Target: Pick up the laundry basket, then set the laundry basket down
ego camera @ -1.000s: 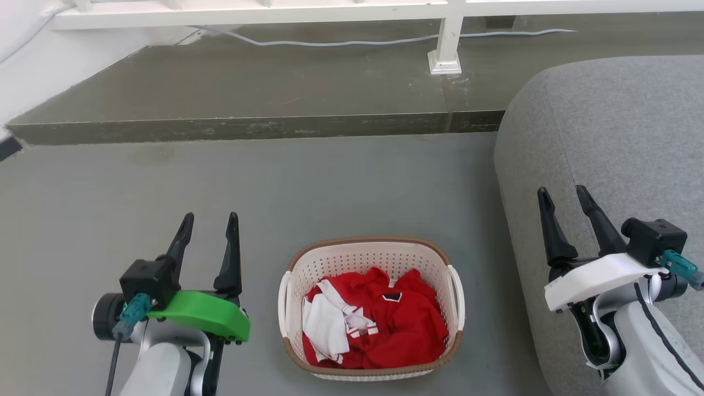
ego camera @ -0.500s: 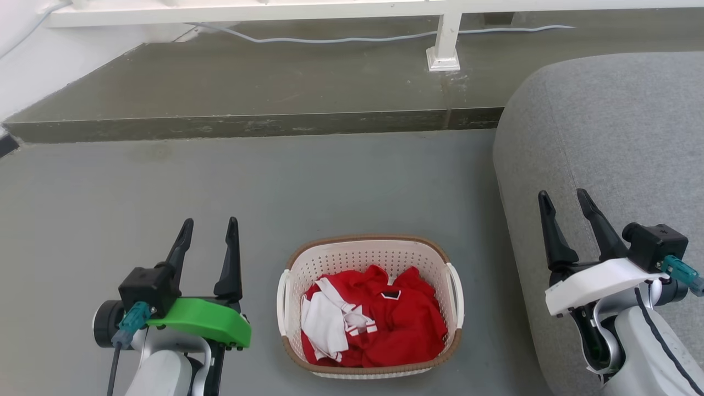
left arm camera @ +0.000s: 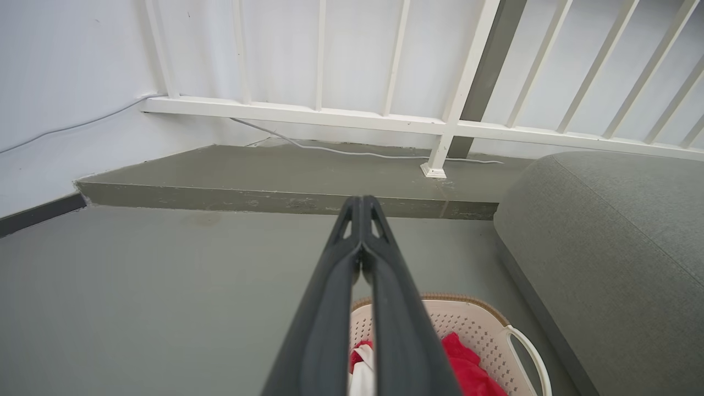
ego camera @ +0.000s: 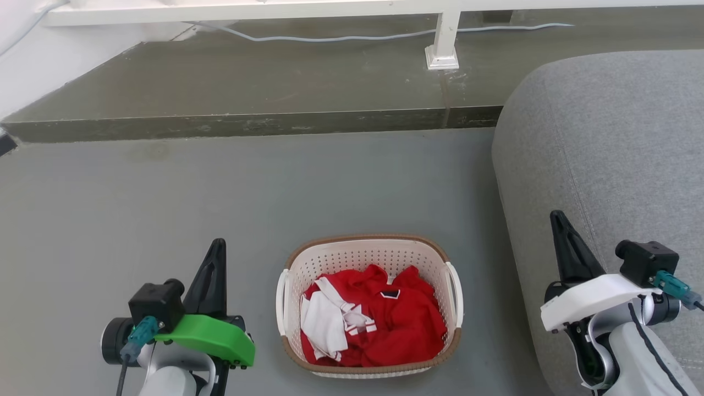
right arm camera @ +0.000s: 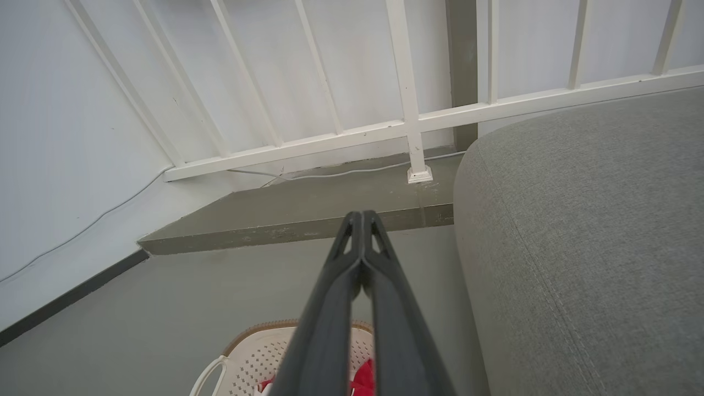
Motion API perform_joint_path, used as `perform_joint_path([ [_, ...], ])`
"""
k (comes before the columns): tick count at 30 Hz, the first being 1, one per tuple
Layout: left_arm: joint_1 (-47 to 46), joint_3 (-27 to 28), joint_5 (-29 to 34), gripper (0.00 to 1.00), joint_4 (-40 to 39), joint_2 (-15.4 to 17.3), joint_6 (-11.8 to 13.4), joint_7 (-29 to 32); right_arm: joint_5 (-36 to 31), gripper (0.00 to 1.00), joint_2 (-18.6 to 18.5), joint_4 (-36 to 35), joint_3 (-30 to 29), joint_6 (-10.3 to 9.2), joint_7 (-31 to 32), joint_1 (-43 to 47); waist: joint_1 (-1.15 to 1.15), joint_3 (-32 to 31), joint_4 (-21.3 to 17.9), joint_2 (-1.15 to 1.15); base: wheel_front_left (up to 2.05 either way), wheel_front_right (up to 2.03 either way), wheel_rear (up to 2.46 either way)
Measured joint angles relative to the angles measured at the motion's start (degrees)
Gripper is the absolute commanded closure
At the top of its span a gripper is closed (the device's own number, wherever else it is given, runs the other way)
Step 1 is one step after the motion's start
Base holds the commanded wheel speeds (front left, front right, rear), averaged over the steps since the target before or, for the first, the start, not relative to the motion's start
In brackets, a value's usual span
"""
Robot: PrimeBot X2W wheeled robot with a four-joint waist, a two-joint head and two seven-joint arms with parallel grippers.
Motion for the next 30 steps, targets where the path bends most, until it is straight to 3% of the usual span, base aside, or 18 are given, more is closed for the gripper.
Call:
perform_joint_path([
  [30, 0.1, 5.1, -20.9, 1.0, 0.1, -0.7, -2.0, 5.1, 20.2, 1.0, 1.4, 0.2, -4.9, 0.7, 5.9, 0.0, 0.0, -1.3, 0.0, 0.0, 0.0, 0.0, 0.0],
])
